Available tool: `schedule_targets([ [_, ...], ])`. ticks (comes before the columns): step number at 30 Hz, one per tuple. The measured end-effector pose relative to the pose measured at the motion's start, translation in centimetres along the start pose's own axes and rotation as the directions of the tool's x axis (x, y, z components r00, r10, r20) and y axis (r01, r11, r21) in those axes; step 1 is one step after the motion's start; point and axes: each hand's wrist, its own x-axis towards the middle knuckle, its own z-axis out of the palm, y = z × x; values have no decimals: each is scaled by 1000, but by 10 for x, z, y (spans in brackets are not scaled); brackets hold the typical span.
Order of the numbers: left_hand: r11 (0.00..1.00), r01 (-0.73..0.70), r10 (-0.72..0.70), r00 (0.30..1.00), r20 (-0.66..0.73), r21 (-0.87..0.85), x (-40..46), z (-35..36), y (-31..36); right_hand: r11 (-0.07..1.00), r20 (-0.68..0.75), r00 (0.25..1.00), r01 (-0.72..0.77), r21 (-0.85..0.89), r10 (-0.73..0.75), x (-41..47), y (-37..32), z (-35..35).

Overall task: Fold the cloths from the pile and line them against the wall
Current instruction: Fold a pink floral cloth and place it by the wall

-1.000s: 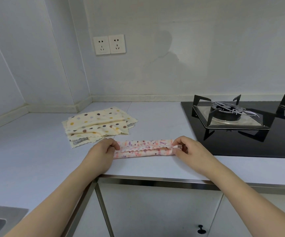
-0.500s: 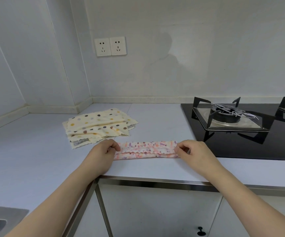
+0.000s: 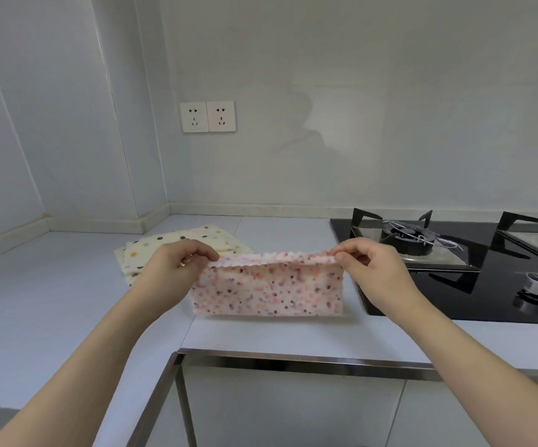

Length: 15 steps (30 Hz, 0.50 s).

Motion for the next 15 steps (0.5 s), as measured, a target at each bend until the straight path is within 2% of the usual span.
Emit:
schedule_targets([
  [4,960,19,-8,999,38,-280,0,-20,16,986,-81,996,-34,163,47,14,-12,-7],
  [5,954,16,-1,999,51,-298,1,-24,19,975,-93,993,-48,215,70,16,-14,-7],
  [7,980,6,6,998,62,-196,2,-27,21,960,-89,991,-76,268,103,20,-18,-6],
  [11,996,68,-76,986,150,60,0,-15,13,970,-51,991,-108,216,122,20,-18,6],
  [15,979,131,-168,952,254,158,-2,-3,-1,975,-64,990,-111,193,126,14,-10,20],
])
